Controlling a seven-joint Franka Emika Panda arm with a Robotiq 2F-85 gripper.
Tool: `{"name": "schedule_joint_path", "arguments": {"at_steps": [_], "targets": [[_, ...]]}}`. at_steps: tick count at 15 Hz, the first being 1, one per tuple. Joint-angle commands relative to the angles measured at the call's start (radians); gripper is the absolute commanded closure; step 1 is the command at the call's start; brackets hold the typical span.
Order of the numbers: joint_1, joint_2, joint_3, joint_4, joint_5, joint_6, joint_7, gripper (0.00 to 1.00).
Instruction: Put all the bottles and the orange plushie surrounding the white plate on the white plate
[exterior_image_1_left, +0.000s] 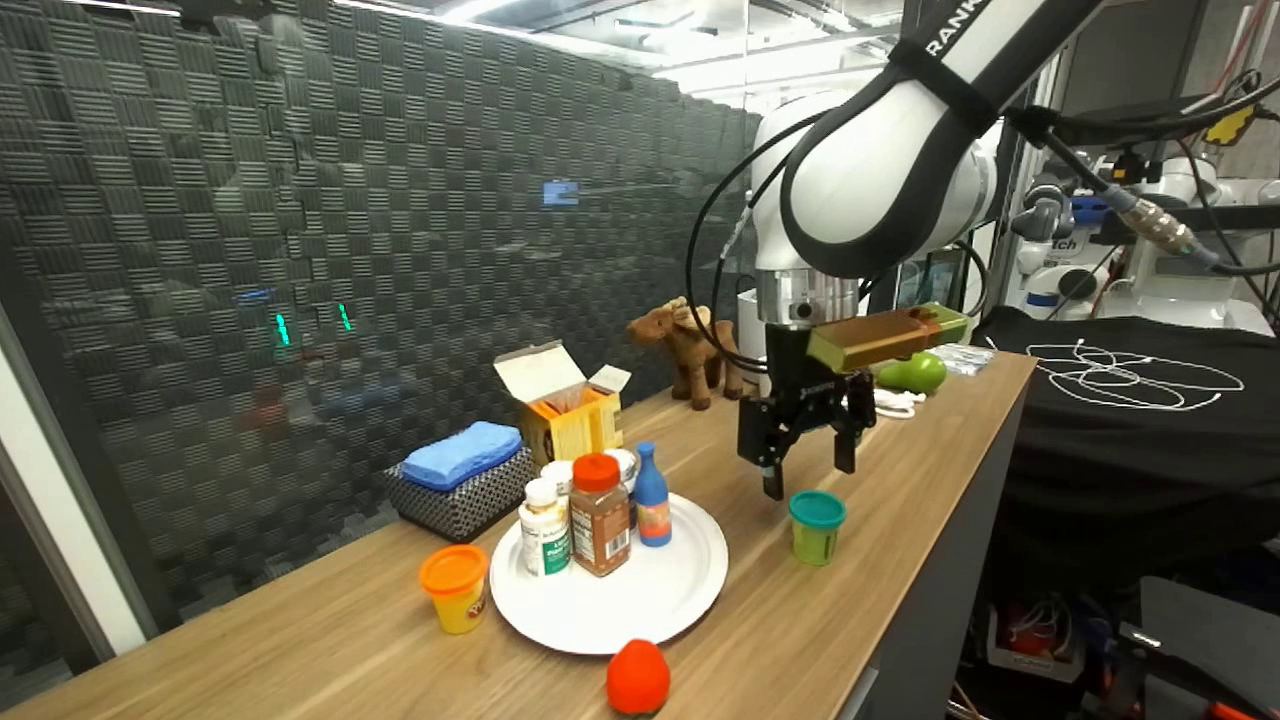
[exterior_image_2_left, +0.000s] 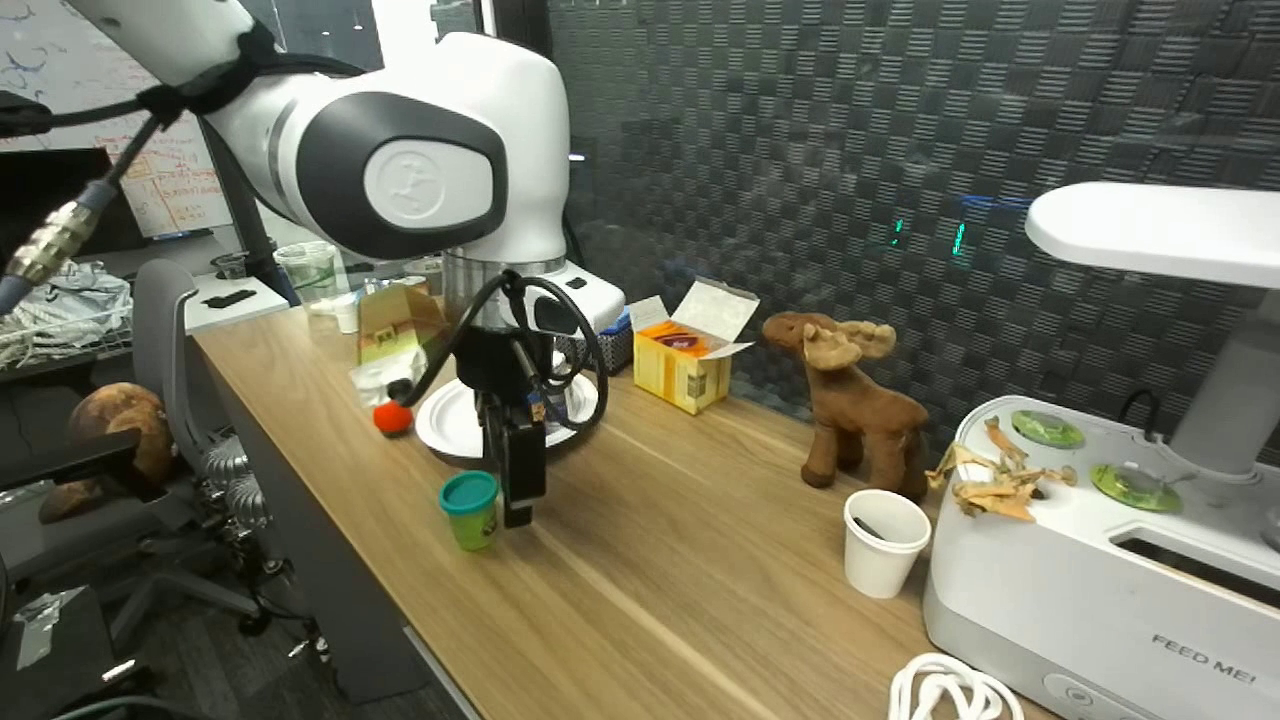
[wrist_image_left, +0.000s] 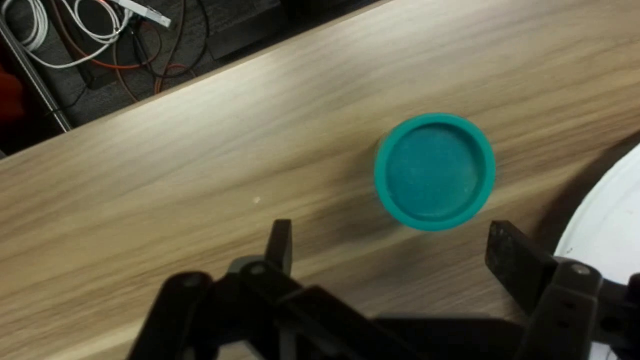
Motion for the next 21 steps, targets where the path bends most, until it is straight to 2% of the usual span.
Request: {"name": "schedule_joint_path", "arguments": {"at_steps": [1, 14, 15, 17, 21], "targets": [[-0.004, -0.023, 0.004, -0.043, 0.04, 0.037, -0.057, 0.0], [0.006, -0.02, 0.024, -0.083, 0.076, 0.039, -0.096, 0.0], [0.007, -0.02, 0.027, -0.085, 0.079, 0.039, -0.097, 0.19], [0.01, -0.02, 0.032, -0.089, 0.082, 0.039, -0.095, 0.32], [0.02, -0.027, 0.037, -0.098, 0.076, 0.065, -0.085, 0.65]]}}
